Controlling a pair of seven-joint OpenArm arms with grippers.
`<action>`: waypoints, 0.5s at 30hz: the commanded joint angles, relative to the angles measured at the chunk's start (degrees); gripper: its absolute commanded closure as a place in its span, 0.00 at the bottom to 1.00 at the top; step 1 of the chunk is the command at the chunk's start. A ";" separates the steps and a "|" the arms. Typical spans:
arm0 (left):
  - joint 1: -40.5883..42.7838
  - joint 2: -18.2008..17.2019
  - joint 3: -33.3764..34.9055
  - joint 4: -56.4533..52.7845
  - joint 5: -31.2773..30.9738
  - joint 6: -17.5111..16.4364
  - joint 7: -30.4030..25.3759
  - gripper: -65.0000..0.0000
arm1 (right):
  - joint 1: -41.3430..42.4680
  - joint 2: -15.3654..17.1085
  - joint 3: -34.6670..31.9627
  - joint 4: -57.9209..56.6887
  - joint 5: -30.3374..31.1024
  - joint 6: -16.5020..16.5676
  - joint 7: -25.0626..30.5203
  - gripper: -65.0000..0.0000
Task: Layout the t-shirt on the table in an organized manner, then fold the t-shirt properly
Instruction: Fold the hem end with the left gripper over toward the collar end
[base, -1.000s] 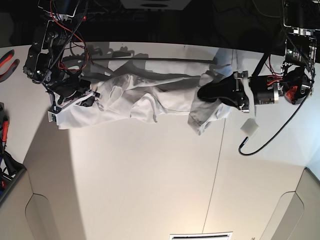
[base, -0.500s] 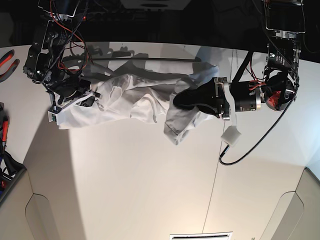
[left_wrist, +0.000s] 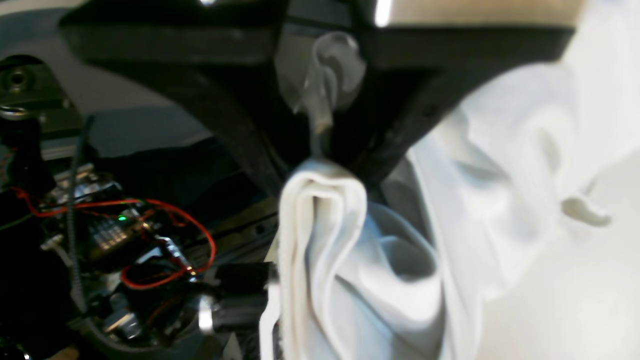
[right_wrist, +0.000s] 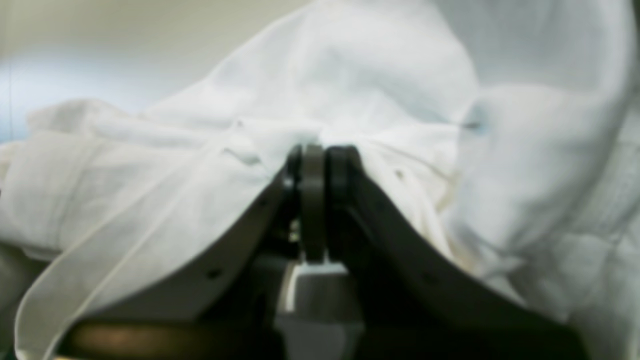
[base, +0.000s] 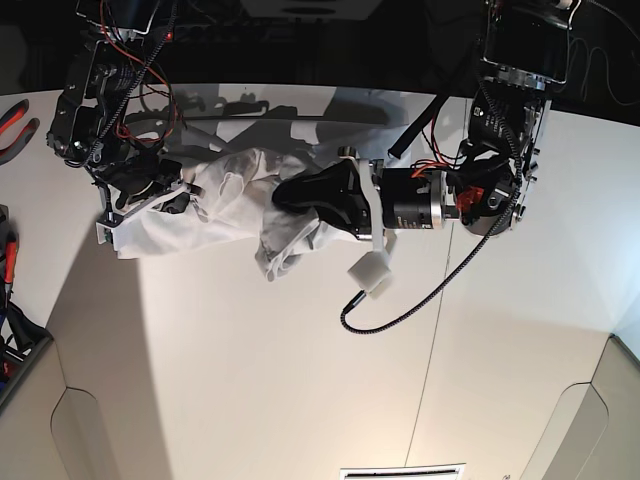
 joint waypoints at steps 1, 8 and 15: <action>-0.61 -0.02 -0.11 1.05 -1.46 -0.56 -1.07 1.00 | 0.00 0.33 0.02 0.61 -0.57 0.04 -1.03 1.00; -0.50 -0.04 -0.11 1.05 -3.89 -0.56 -1.05 0.66 | 0.00 0.33 0.02 0.61 -0.55 0.02 -1.03 1.00; -0.63 -0.83 -0.35 1.05 -7.48 -0.56 0.55 0.49 | 0.00 0.33 0.02 0.61 -0.57 0.02 -1.03 1.00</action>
